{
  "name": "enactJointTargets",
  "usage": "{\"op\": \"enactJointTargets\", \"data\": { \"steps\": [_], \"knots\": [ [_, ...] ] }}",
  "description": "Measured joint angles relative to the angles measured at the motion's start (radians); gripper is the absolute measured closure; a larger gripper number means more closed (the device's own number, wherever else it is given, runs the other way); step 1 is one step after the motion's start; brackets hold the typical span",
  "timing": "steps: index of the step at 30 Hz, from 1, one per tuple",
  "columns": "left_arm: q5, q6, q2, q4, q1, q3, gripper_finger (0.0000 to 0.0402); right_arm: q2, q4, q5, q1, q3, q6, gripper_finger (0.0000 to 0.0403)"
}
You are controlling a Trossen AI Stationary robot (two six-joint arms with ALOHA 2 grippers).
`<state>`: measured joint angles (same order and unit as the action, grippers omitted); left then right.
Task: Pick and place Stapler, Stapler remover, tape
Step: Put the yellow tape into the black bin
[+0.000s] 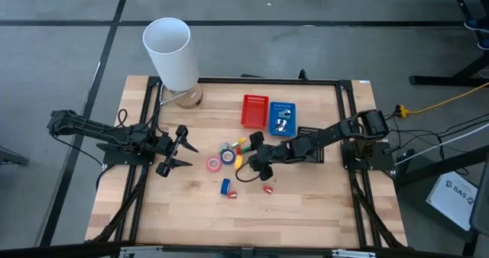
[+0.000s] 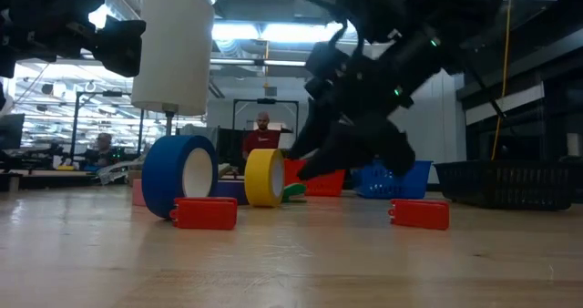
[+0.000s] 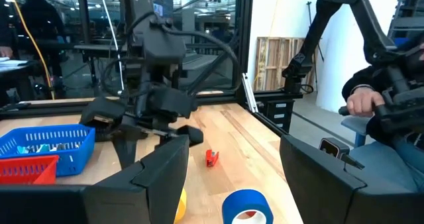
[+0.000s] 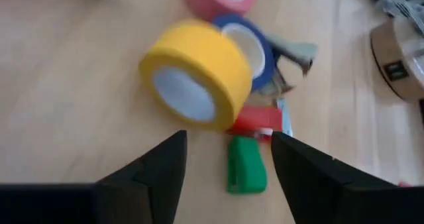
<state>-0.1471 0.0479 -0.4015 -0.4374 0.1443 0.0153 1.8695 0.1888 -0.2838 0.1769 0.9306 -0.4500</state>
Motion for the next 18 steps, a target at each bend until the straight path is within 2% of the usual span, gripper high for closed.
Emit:
{"op": "enactJointTargets", "data": {
  "steps": [4, 18],
  "knots": [
    [0.0, 0.0, 0.0, 0.0, 0.0, 0.0, 0.0166, 0.0, 0.103, -0.06, 0.018, -0.04, 0.001, 0.0176],
    [0.0, -0.001, 0.0, 0.0, 0.0, 0.0, 0.0167, 0.087, 0.292, -0.07, 0.025, -0.044, 0.004, 0.0175]
  ]
}}
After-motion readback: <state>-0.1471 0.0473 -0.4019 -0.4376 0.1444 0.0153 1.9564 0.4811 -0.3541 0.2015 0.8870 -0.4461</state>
